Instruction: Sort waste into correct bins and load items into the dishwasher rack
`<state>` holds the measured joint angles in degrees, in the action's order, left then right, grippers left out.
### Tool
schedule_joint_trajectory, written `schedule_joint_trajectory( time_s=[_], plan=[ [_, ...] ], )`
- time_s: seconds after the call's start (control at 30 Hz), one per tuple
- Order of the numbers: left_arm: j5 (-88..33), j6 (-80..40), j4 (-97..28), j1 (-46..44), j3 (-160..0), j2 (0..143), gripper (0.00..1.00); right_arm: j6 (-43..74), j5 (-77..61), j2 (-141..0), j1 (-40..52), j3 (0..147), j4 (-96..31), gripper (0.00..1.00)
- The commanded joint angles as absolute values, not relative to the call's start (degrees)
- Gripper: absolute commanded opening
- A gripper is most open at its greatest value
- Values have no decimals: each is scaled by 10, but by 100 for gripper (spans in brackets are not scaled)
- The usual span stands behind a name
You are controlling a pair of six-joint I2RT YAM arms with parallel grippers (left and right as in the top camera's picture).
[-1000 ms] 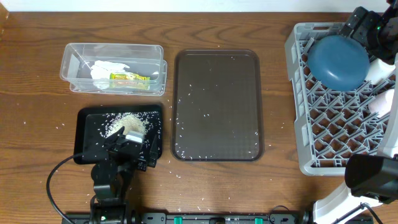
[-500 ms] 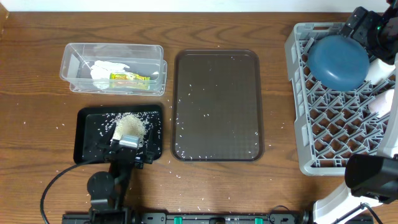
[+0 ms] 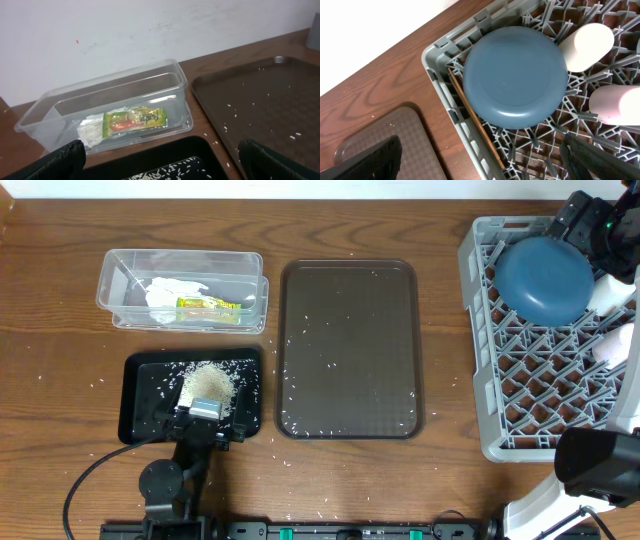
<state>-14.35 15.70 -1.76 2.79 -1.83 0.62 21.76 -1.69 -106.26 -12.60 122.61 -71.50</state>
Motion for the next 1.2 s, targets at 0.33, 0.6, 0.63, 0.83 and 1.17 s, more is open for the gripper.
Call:
schedule_joint_trajectory(
  time_s=[0.33,0.6,0.63,0.83,1.17],
  plan=[
    [-135,117,-28,27,-2,3,100,223,-15,-1061,-127,1228,-716,99],
    [-135,117,-28,27,-2,3,100,223,-15,-1061,-127,1228,-716,99],
    [-135,117,-28,27,-2,3,100,223,-15,-1061,-127,1228,-716,99],
    [-135,117,-28,27,-2,3,100,223,-15,-1061,-127,1228,-716,99],
    [-135,117,-28,27,-2,3,100,223,-15,-1061,-127,1228,-716,99]
  ],
)
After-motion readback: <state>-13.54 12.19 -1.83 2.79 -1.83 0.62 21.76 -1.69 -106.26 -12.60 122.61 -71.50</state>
